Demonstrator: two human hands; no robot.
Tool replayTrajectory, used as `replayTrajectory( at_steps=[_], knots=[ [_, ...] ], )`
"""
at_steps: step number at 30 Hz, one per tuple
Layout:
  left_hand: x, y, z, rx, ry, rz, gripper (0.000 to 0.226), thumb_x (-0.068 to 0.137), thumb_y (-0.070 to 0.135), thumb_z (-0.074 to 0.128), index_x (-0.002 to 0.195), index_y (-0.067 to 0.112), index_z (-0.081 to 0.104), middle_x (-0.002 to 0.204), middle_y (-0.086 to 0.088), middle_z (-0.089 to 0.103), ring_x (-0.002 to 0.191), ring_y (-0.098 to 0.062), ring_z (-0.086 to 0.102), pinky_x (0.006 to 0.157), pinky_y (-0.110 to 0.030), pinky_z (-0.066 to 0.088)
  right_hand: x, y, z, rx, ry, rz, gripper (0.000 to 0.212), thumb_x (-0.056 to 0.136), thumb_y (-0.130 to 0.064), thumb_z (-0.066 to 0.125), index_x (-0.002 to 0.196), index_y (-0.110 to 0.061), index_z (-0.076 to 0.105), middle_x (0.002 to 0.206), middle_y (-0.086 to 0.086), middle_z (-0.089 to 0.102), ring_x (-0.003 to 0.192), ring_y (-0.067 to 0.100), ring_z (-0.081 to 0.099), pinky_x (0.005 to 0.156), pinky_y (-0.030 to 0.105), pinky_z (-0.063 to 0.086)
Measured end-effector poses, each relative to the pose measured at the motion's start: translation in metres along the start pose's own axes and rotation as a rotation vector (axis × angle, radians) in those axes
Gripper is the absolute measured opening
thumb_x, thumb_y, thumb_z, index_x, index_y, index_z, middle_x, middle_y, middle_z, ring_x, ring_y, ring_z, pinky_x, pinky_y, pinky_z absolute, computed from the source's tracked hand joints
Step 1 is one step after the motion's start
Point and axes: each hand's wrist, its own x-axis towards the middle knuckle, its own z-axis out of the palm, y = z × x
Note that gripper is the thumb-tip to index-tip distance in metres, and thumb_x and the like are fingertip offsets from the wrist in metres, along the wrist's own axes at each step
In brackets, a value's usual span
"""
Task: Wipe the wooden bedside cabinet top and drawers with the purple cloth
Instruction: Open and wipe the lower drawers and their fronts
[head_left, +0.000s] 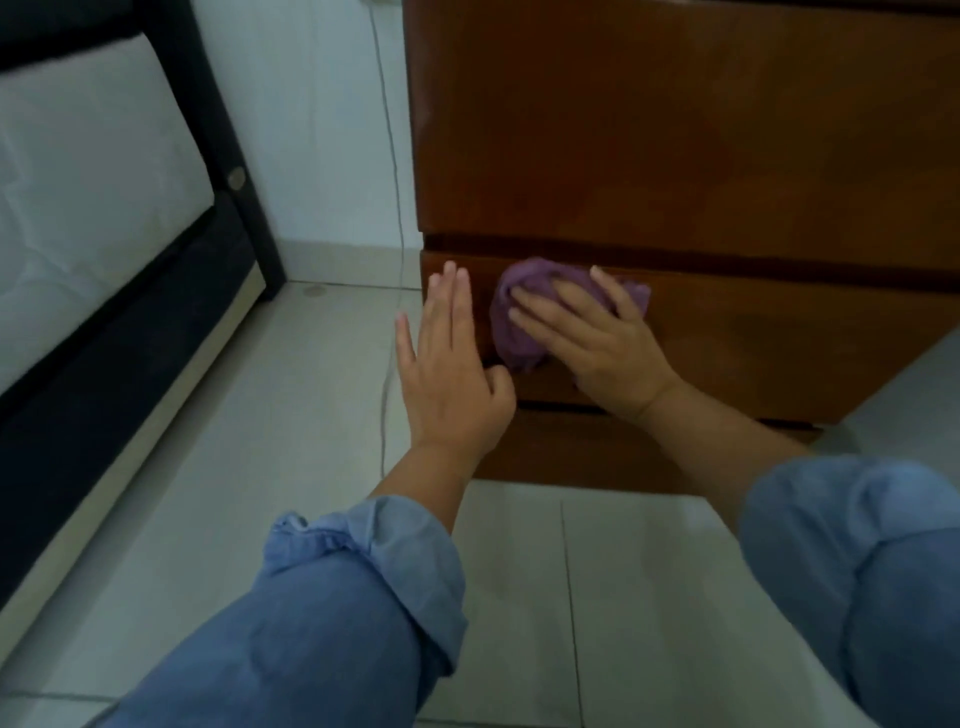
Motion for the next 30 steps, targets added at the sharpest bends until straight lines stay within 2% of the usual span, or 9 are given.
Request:
replayTrajectory(
  at_steps=[4, 8, 11, 14, 17, 19, 23, 27, 30],
  knots=[
    [0.013, 0.005, 0.003, 0.118, 0.006, 0.155, 0.081, 0.073, 0.022, 0.049, 0.149, 0.011, 0.025, 0.158, -0.004, 0.021, 0.146, -0.015, 0.013, 0.119, -0.042, 0.007, 0.001, 0.016, 0.004, -0.11, -0.044, 0.011, 0.054, 0.097, -0.018, 0.039, 0.148, -0.02, 0.025, 0.154, 0.002, 0.031, 0.143, 0.023, 0.024, 0.117, 0.046, 0.009],
    [0.015, -0.001, 0.015, 0.154, 0.093, 0.163, 0.081, 0.07, 0.026, 0.047, 0.147, 0.01, 0.028, 0.156, -0.003, 0.026, 0.145, -0.015, 0.018, 0.117, -0.038, 0.007, -0.016, -0.005, 0.033, -0.108, -0.039, -0.052, 0.05, 0.09, -0.015, 0.042, 0.139, -0.018, 0.044, 0.14, 0.001, 0.053, 0.129, 0.025, 0.048, 0.113, 0.043, 0.024],
    [0.014, -0.005, 0.021, 0.169, 0.122, 0.153, 0.084, 0.068, 0.029, 0.045, 0.148, 0.01, 0.026, 0.156, -0.002, 0.025, 0.145, -0.014, 0.017, 0.118, -0.039, 0.007, -0.047, -0.021, 0.048, -0.049, -0.189, -0.245, 0.051, 0.068, -0.02, 0.07, 0.119, -0.019, 0.065, 0.118, -0.005, 0.069, 0.107, 0.019, 0.065, 0.1, 0.042, 0.045],
    [0.014, -0.005, 0.022, 0.238, 0.092, 0.152, 0.087, 0.067, 0.031, 0.045, 0.149, 0.01, 0.022, 0.158, -0.002, 0.02, 0.146, -0.014, 0.014, 0.118, -0.042, 0.005, -0.07, -0.028, 0.047, 0.005, -0.344, -0.312, 0.06, 0.047, -0.032, 0.089, 0.104, -0.024, 0.073, 0.112, -0.011, 0.071, 0.104, 0.013, 0.068, 0.094, 0.038, 0.049],
    [0.012, 0.001, 0.019, 0.298, 0.066, 0.135, 0.088, 0.068, 0.032, 0.044, 0.15, 0.009, 0.019, 0.159, -0.004, 0.017, 0.147, -0.016, 0.013, 0.117, -0.045, -0.001, -0.081, -0.025, 0.032, 0.069, -0.251, -0.184, 0.047, 0.072, -0.026, 0.073, 0.119, -0.021, 0.066, 0.123, -0.004, 0.066, 0.112, 0.019, 0.064, 0.098, 0.043, 0.046],
    [0.013, 0.011, 0.015, 0.285, 0.064, 0.141, 0.087, 0.069, 0.031, 0.045, 0.15, 0.01, 0.019, 0.158, -0.005, 0.02, 0.147, -0.018, 0.013, 0.117, -0.046, -0.002, -0.079, -0.006, 0.015, 0.101, -0.105, -0.005, 0.044, 0.087, -0.016, 0.048, 0.13, -0.018, 0.056, 0.135, 0.002, 0.057, 0.123, 0.025, 0.054, 0.109, 0.045, 0.034],
    [0.025, 0.037, 0.01, 0.245, 0.046, 0.277, 0.074, 0.073, 0.026, 0.04, 0.145, 0.011, 0.033, 0.15, -0.006, 0.038, 0.142, -0.019, 0.027, 0.118, -0.046, 0.008, -0.05, 0.039, -0.006, 0.05, 0.028, 0.175, 0.049, 0.097, -0.013, 0.037, 0.145, -0.02, 0.031, 0.151, -0.001, 0.027, 0.138, 0.026, 0.028, 0.118, 0.044, 0.007],
    [0.032, 0.048, 0.014, 0.19, 0.057, 0.313, 0.063, 0.076, 0.024, 0.041, 0.138, 0.013, 0.046, 0.139, -0.005, 0.051, 0.134, -0.018, 0.04, 0.116, -0.043, 0.017, -0.038, 0.039, 0.0, -0.003, 0.01, 0.196, 0.053, 0.093, -0.013, 0.039, 0.145, -0.019, 0.029, 0.15, 0.002, 0.037, 0.136, 0.027, 0.028, 0.117, 0.048, 0.004],
    [0.033, 0.043, 0.024, 0.173, 0.122, 0.309, 0.066, 0.073, 0.023, 0.046, 0.138, 0.014, 0.047, 0.139, -0.004, 0.051, 0.134, -0.016, 0.04, 0.113, -0.04, 0.02, -0.046, 0.025, 0.019, -0.051, 0.023, 0.17, 0.052, 0.088, -0.011, 0.041, 0.139, -0.02, 0.043, 0.139, 0.0, 0.054, 0.126, 0.026, 0.036, 0.115, 0.047, 0.011]
  ],
)
